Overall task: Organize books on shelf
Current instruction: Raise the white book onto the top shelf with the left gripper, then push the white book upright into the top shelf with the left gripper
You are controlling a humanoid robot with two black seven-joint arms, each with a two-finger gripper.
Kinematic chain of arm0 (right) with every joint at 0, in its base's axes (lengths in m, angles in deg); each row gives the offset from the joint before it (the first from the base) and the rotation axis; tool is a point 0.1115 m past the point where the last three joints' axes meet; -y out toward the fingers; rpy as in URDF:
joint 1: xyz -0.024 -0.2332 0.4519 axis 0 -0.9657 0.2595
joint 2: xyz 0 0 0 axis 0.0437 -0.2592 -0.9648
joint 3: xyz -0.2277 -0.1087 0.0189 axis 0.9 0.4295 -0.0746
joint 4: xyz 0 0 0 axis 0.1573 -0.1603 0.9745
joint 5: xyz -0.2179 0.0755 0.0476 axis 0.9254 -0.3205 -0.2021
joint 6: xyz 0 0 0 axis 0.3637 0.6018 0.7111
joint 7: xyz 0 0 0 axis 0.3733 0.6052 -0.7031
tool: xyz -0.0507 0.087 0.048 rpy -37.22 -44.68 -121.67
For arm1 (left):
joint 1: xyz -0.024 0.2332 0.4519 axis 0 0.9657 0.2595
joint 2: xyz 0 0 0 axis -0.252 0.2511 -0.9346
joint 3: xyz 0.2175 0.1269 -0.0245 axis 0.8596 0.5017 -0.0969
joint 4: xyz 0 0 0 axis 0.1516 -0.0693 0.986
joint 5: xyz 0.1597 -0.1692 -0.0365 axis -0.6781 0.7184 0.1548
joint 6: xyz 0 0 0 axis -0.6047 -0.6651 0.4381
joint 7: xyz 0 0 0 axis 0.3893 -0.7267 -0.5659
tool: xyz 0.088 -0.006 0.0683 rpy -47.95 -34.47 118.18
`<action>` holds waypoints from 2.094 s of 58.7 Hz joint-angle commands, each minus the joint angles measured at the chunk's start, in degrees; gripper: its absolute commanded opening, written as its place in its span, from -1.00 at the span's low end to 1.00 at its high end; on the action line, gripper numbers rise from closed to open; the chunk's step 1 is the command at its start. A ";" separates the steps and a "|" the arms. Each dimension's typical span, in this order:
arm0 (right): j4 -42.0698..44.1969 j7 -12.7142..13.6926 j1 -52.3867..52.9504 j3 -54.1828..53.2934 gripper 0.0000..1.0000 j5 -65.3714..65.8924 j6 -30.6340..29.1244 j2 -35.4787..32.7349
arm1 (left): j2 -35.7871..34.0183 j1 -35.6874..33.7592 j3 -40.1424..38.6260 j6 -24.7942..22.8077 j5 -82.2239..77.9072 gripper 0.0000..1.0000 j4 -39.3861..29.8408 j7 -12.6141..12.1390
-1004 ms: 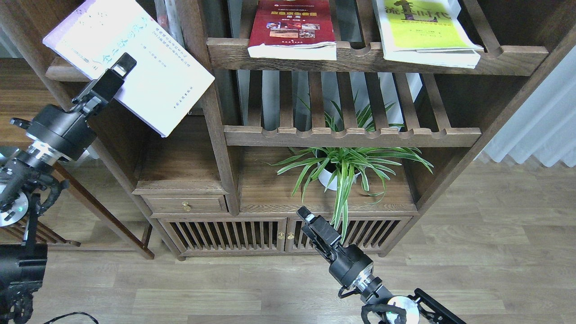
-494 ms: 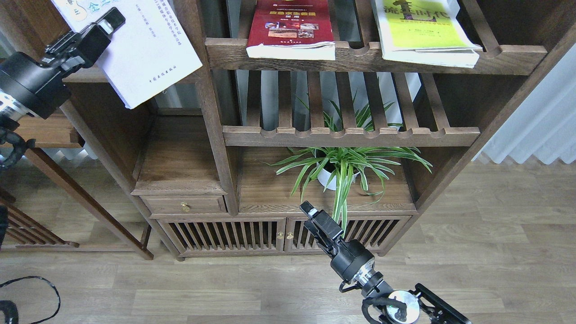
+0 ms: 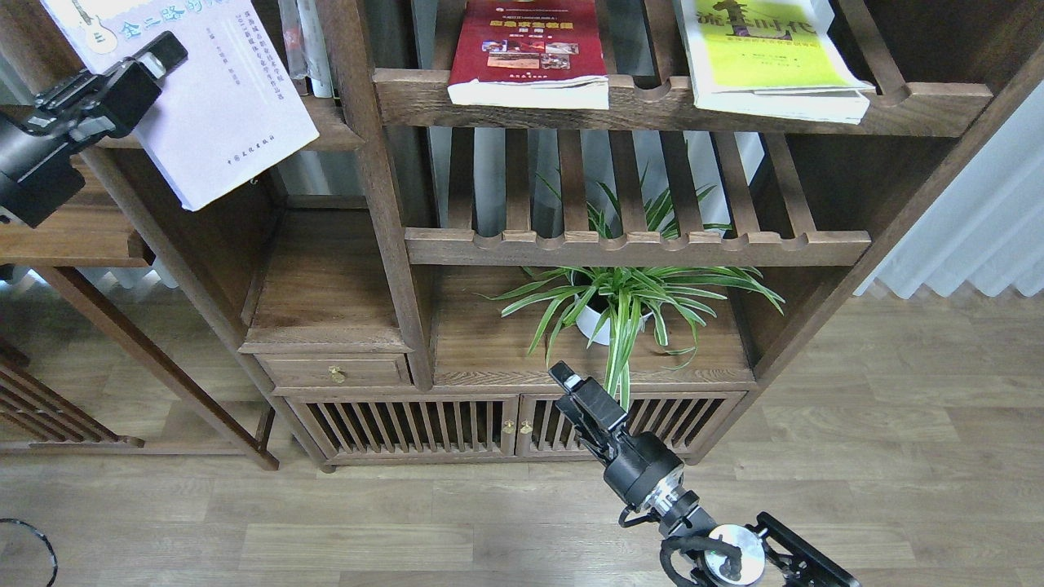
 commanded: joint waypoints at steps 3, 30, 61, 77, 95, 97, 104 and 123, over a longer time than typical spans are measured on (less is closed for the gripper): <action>-0.09 0.00 0.03 0.09 0.95 0.03 0.00 0.31 | -1.89 -0.44 -0.37 0.00 -0.33 -0.89 0.00 0.00; -0.35 0.00 0.03 0.44 0.95 0.03 0.00 0.57 | -5.14 -6.15 0.68 0.00 -0.68 -0.89 4.40 0.00; -0.62 0.00 -0.06 0.18 0.95 -0.06 0.00 0.57 | -4.26 -11.07 3.76 0.00 -0.86 -0.90 8.27 0.00; -0.70 0.00 -0.06 0.18 0.95 -0.15 0.00 0.57 | -3.21 -11.51 3.85 0.00 -0.95 -0.90 9.50 0.00; -0.79 0.00 -0.06 0.18 0.95 -0.15 0.00 0.57 | -3.47 -16.16 7.71 0.00 -1.65 -0.89 13.01 0.00; -0.79 0.00 0.03 0.18 0.95 -0.15 0.00 0.57 | -3.47 -17.04 8.33 0.00 -1.65 -0.89 13.62 0.00; -0.88 0.00 0.03 0.18 0.95 -0.15 0.00 0.48 | -3.12 -20.21 10.26 0.05 -1.65 -0.89 16.08 0.00; -0.88 0.00 0.03 0.26 0.95 -0.15 0.00 0.57 | -2.42 -22.06 11.41 1.81 -1.74 -0.89 19.51 0.00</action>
